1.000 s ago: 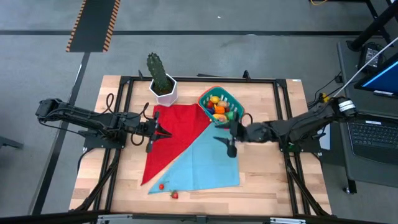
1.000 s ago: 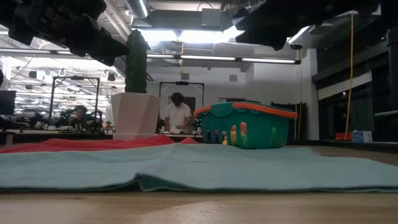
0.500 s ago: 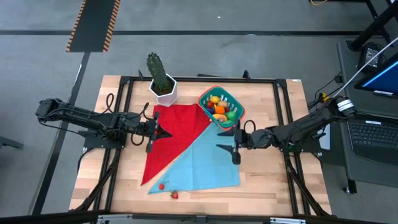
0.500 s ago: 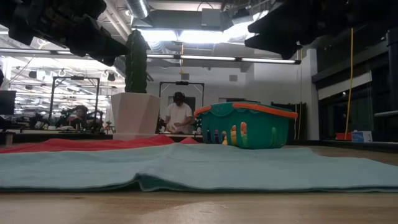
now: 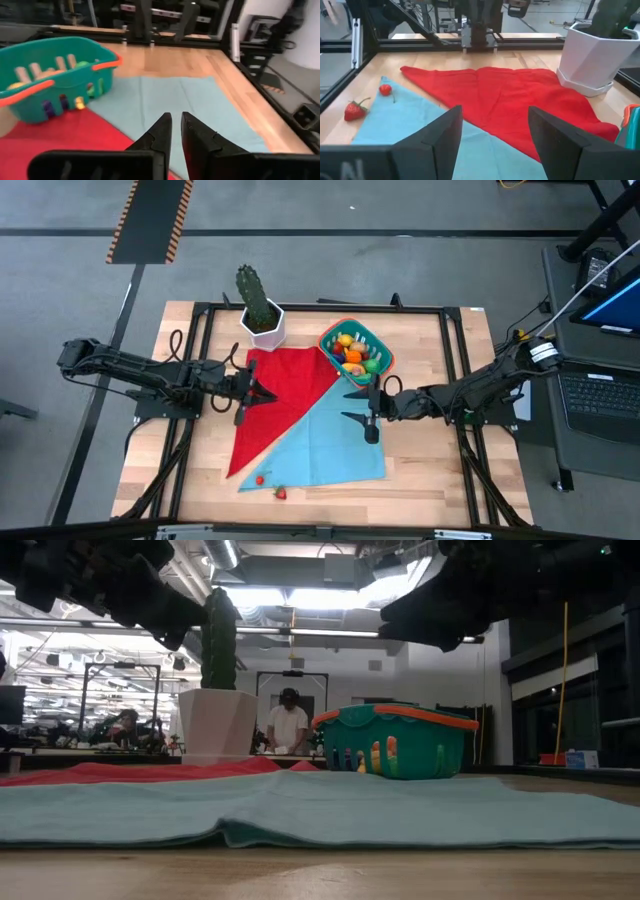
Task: Build produce basket
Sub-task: Put the red strawberry into the blue basket
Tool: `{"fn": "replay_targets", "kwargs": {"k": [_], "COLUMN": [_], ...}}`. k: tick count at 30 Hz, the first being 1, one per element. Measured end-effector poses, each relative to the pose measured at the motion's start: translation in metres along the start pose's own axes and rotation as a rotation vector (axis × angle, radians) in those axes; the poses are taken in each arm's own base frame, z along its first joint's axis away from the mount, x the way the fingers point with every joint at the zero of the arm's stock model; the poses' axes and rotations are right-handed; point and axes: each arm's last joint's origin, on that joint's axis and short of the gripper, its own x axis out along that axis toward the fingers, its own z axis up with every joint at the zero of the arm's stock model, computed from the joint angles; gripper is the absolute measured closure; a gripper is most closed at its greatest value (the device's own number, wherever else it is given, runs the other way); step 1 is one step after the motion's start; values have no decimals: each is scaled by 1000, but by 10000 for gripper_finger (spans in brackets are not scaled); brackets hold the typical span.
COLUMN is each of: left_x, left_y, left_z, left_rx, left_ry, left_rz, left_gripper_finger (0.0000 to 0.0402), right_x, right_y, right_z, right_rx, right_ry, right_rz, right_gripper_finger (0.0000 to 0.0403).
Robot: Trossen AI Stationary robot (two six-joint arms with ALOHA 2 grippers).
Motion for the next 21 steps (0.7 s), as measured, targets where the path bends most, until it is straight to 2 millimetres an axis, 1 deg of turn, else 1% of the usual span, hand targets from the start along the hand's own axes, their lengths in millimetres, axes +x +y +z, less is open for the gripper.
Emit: {"fn": "replay_targets", "kwargs": {"k": [4, 7, 9, 14, 19, 21], "left_x": [0, -1, -1, -1, -2, -1], "left_y": [-4, -8, -14, -29, -45, -53], "left_z": [0, -1, -1, -4, -8, -5], "left_rx": [-6, -62, -88, -98, -89, -77], "left_ry": [12, 29, 39, 46, 54, 46], "left_rz": [-122, -219, -250, -223, -180, -153], "left_gripper_finger": [365, 372, 378, 381, 356, 343], "right_x": [0, 0, 0, 0, 0, 0], "right_y": [0, 0, 0, 0, 0, 0], "right_z": [0, 0, 0, 0, 0, 0], "right_rx": [-11, -10, -10, -10, -9, -10], "right_ry": [0, -2, -1, -2, -1, -1], "right_rz": [0, 0, 0, 0, 0, 0], "right_gripper_finger": [177, 177, 177, 177, 177, 177]}}
